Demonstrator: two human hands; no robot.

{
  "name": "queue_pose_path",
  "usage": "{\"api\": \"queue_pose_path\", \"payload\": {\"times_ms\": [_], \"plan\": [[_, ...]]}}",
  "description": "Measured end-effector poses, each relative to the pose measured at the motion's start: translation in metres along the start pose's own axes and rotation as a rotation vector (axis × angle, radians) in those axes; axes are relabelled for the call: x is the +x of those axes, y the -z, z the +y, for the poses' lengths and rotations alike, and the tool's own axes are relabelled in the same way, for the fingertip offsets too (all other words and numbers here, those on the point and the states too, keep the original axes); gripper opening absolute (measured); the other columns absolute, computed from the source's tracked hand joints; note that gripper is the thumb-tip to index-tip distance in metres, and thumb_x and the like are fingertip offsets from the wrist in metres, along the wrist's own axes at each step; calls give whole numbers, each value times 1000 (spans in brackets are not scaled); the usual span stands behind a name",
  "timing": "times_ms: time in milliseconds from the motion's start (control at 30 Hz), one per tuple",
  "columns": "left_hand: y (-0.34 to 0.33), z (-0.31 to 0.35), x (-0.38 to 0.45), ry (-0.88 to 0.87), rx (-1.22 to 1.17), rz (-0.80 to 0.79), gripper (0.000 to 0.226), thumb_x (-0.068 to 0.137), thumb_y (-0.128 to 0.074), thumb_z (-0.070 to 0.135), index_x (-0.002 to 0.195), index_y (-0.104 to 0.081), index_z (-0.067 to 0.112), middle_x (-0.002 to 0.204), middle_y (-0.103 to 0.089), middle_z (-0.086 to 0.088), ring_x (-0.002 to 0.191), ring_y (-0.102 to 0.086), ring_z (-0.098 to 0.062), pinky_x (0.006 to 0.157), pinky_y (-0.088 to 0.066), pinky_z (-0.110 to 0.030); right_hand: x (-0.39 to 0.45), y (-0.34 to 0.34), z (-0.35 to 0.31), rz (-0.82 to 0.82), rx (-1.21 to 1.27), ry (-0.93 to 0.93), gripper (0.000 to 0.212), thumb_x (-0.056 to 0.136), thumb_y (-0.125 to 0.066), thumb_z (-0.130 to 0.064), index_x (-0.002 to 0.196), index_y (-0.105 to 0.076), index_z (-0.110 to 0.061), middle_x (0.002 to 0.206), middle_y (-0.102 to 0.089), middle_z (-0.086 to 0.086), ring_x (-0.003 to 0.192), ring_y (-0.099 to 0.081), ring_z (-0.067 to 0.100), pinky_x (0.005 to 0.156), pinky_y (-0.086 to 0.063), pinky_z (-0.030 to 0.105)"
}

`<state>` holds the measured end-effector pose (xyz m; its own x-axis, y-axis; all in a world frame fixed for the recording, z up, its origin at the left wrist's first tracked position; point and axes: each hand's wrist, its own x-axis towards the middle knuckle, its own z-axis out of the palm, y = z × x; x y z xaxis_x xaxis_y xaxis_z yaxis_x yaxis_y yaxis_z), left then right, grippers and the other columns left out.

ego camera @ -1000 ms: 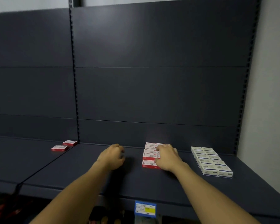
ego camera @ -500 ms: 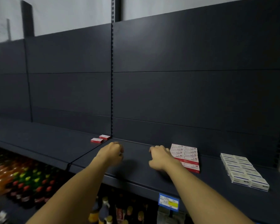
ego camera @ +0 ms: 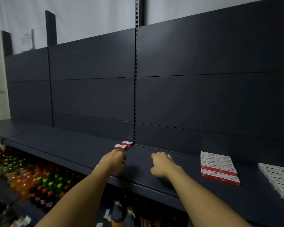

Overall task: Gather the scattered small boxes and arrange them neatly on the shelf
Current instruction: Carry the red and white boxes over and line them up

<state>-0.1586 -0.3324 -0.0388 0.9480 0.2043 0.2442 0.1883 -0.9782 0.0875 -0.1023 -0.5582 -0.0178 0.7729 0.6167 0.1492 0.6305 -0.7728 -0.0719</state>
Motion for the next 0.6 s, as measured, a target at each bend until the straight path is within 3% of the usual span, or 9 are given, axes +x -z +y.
{"api": "queue_pose_path", "payload": {"times_ms": [600], "plan": [[-8,-123,39,-50,12,-5,36,96,-56,27,132,-60,21,134,-52,-1,115,-57,-22,96,-51,-38,81,-29,-78,14,-4,-83,46,90,-57,-24,134,-50,-10,132,-53,10,125,-45,29,108,-35,40]]}}
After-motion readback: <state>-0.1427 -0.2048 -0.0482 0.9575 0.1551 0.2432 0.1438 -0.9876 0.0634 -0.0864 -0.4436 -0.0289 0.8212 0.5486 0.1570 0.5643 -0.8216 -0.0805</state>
